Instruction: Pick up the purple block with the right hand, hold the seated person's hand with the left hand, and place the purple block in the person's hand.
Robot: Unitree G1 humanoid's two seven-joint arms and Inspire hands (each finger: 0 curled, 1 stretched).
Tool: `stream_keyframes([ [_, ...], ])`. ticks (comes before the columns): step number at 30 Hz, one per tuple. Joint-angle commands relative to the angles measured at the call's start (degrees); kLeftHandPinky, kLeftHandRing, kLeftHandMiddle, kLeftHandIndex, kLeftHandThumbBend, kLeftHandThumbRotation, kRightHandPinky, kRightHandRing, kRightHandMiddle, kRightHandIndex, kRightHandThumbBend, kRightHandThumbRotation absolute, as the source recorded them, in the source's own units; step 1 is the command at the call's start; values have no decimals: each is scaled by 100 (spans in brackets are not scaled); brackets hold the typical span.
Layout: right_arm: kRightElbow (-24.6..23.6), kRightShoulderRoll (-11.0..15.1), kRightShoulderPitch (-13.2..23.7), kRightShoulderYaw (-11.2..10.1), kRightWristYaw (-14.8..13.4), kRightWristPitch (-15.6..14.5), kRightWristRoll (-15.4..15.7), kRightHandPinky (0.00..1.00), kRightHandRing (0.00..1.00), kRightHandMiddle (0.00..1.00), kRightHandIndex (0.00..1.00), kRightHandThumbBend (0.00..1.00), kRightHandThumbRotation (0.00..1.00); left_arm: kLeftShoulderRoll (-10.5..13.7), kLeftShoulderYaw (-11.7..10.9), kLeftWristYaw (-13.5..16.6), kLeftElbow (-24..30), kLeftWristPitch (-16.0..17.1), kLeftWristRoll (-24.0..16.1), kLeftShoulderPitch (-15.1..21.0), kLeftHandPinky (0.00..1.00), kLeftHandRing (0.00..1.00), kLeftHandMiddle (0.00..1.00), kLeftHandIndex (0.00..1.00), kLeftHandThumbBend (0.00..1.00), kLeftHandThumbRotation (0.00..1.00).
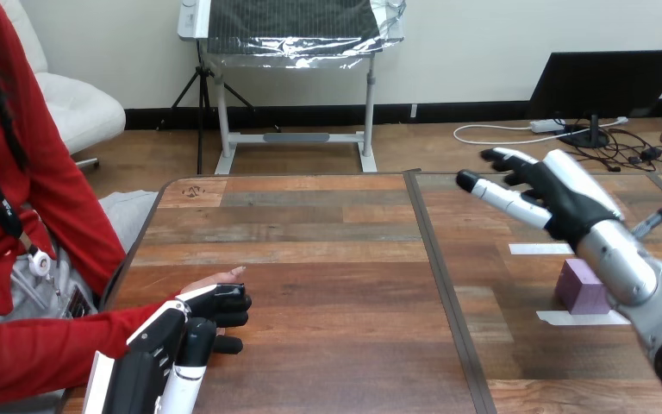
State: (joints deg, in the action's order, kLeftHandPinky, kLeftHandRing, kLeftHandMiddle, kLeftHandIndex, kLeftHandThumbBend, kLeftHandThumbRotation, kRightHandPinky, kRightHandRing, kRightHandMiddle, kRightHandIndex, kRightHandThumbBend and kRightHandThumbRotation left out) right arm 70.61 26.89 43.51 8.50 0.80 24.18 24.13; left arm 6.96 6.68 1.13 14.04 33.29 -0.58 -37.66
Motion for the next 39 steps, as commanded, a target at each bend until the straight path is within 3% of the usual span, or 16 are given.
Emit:
stream_keyframes([
  [1,257,234,973,119,-270,-213,177,80,88,92,92,69,90,-248,29,22,82,148,-46,459,60,69,70,66,57,92],
  [10,417,330,1105,225,-307,-428,353,80,89,92,92,67,86,-261,33,28,77,159,-51,448,59,69,70,66,52,92],
  [26,554,444,1252,517,-283,-924,694,79,90,92,93,71,91,-268,28,35,92,164,-26,420,59,69,69,66,49,91],
  [39,612,488,1260,626,-139,-1342,805,78,91,92,93,76,94,-275,39,23,77,177,24,429,59,69,69,66,48,90],
])
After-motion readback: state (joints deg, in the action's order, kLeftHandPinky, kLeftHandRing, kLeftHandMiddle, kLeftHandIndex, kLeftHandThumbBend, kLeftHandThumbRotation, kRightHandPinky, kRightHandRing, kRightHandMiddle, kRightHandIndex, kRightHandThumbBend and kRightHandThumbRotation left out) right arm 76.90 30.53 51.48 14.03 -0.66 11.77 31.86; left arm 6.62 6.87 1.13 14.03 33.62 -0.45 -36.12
